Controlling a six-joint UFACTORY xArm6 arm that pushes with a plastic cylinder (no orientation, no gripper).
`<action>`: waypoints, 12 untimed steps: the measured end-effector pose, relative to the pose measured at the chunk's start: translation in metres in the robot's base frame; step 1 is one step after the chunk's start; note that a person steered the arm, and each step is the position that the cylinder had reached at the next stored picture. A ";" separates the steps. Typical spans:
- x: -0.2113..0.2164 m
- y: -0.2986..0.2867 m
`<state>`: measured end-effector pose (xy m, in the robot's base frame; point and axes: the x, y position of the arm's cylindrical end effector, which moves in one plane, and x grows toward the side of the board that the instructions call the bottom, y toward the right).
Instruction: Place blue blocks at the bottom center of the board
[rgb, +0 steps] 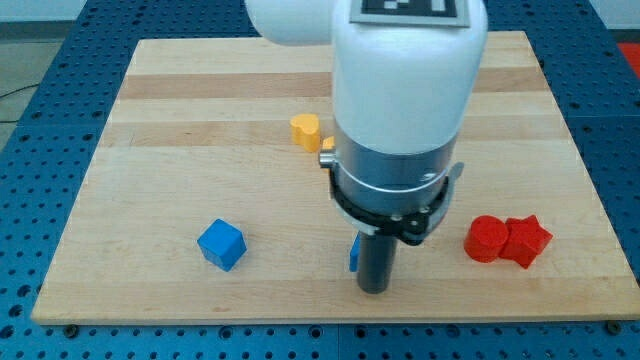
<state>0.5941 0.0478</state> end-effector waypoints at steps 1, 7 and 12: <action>-0.010 0.036; -0.035 -0.251; 0.014 -0.089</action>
